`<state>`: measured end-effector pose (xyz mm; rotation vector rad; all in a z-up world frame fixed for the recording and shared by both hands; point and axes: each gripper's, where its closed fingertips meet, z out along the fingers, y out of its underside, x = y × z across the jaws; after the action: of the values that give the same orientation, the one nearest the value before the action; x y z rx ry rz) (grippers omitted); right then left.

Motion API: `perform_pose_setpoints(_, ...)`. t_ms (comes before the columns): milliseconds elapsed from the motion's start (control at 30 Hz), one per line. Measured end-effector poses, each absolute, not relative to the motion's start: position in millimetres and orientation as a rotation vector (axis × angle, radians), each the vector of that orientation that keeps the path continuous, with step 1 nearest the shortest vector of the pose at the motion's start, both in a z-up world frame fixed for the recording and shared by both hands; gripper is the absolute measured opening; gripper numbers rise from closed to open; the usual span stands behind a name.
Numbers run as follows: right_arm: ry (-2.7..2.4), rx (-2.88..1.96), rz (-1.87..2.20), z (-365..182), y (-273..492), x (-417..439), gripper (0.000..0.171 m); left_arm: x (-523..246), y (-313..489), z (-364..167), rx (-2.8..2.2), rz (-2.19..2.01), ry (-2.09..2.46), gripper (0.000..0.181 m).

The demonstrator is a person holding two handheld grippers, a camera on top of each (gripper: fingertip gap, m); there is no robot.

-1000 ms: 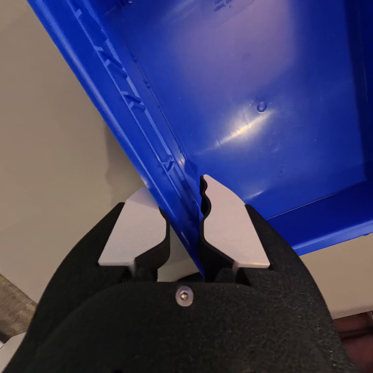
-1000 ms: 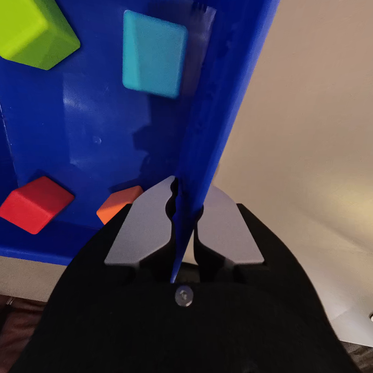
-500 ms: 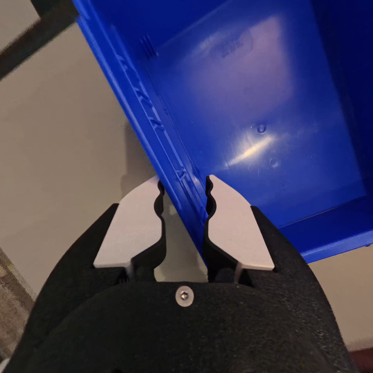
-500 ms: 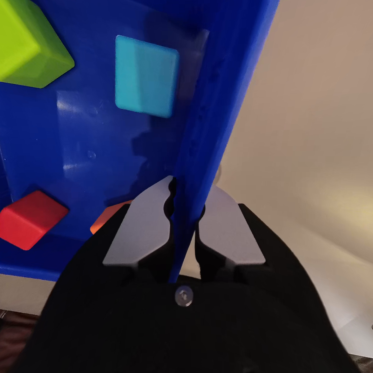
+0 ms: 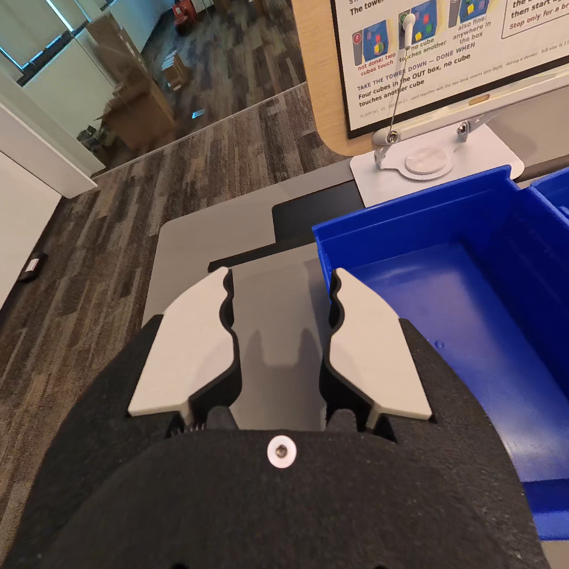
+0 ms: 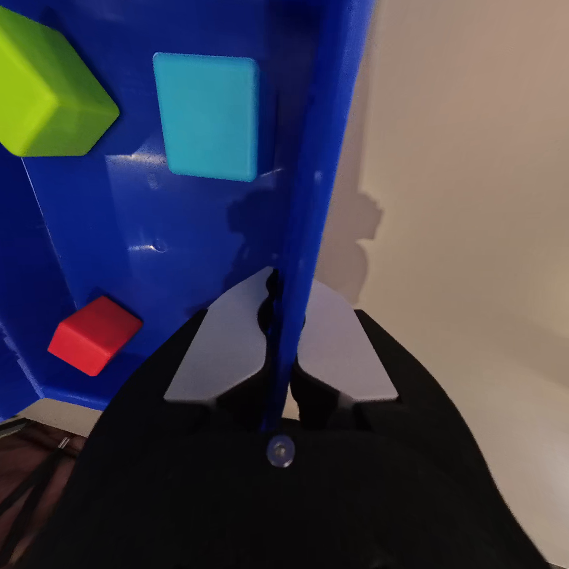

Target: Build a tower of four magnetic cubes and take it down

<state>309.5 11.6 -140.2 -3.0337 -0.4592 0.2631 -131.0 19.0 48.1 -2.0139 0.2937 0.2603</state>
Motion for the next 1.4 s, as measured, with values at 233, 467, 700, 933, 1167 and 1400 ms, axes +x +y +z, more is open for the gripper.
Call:
perform_pose_setpoints(233,-0.434,-3.127,0.27,-140,13,333,0.007,-133,17,50,-2.024,0.178,0.302,0.059)
perform_pose_setpoints(467,-0.395,-3.167,0.221,-128,9,374,0.007,-139,12,62,-1.998,0.137,0.306,0.06)
perform_pose_setpoints(700,-0.374,-3.146,0.214,-71,0,387,0.007,-156,1,79,-1.973,0.093,0.282,0.06)
perform_pose_setpoints(933,-0.632,-3.065,0.106,30,13,301,0.006,-224,-41,95,-2.019,0.177,0.165,0.059)
perform_pose_setpoints(1167,-1.113,-2.959,0.194,58,21,113,0.006,-283,-92,120,-1.947,0.224,-0.057,0.062)
perform_pose_setpoints(1400,-1.414,-2.854,0.3,46,19,-54,0.007,-296,-116,143,-1.821,0.158,-0.149,0.06)
